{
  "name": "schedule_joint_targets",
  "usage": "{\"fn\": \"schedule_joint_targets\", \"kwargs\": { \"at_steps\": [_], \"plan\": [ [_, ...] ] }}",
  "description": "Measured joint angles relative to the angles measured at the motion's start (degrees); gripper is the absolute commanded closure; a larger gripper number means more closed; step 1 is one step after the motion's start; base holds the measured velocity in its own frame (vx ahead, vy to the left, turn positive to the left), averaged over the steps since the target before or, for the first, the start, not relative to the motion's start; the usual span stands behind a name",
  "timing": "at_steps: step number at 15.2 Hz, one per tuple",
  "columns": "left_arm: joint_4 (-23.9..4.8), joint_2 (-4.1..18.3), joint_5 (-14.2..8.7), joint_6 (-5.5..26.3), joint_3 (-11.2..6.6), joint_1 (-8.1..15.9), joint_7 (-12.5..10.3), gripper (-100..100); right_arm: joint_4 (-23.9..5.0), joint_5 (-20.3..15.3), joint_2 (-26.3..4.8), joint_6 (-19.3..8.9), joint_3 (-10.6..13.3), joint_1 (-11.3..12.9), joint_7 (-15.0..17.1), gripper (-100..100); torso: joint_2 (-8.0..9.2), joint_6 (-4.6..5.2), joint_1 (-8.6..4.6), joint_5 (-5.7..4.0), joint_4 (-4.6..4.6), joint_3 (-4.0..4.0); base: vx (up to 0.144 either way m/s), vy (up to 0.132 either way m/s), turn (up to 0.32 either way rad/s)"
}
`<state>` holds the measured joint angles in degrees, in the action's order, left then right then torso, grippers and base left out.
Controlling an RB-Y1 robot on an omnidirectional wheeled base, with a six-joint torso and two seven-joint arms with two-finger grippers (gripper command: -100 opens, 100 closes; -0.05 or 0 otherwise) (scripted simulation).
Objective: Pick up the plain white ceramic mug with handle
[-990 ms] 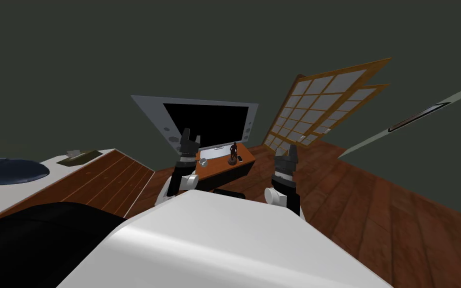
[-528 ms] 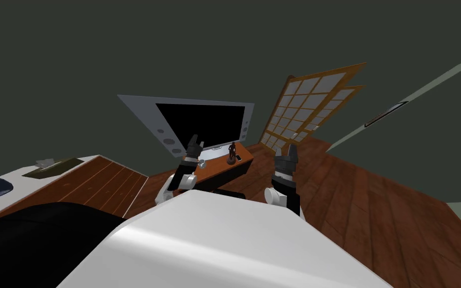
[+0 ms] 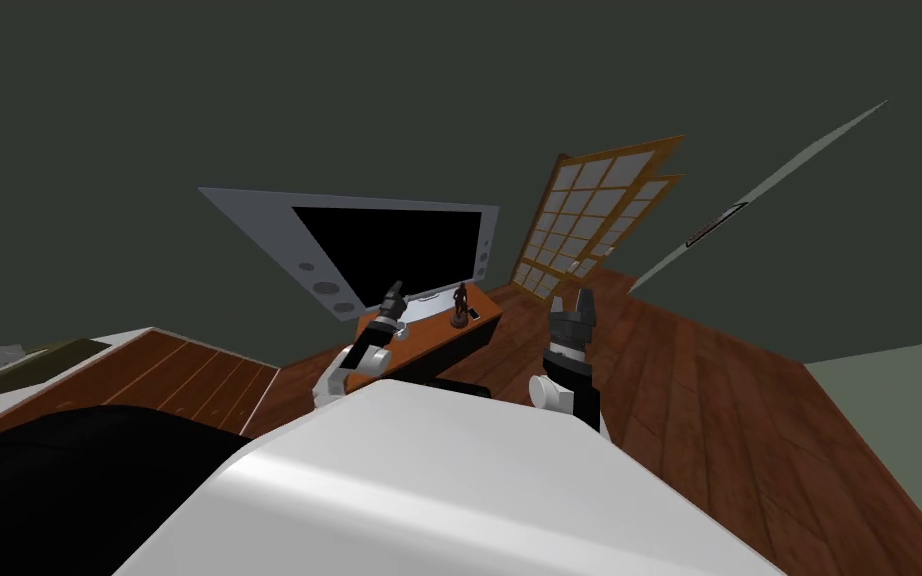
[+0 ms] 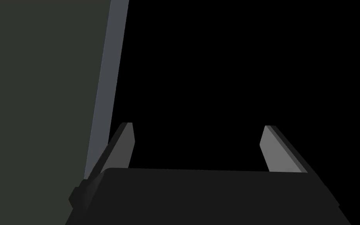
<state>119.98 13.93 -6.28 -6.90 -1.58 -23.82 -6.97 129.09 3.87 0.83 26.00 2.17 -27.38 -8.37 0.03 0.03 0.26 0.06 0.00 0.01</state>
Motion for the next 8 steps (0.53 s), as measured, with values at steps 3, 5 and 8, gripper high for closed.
{"fn": "schedule_joint_targets", "kwargs": {
  "at_steps": [3, 5, 8],
  "plan": [
    [-3.02, 1.91, -2.06, 3.59, -0.15, 0.52, 0.17, -100, 0.00, 0.00, 0.00, 0.00, 0.00, 0.00, 0.00, 0, 0.00, -0.02, 0.04, 0.01, 0.00, 0.00, -0.016, 0.053, -0.151],
    [-4.68, 3.24, -3.28, 5.18, -0.50, 0.73, 0.03, -100, 0.00, 0.00, 0.00, 0.00, 0.00, 0.00, 0.00, 0, -0.01, -0.01, -0.04, -0.01, 0.00, -0.01, -0.017, 0.032, -0.153],
    [-7.89, 4.78, -5.25, 8.55, -0.71, 1.74, 0.26, -100, 0.00, 0.00, 0.00, 0.00, 0.00, 0.00, 0.00, 0, 0.01, -0.01, -0.03, 0.00, 0.00, 0.00, -0.023, 0.041, -0.163]
  ]
}}
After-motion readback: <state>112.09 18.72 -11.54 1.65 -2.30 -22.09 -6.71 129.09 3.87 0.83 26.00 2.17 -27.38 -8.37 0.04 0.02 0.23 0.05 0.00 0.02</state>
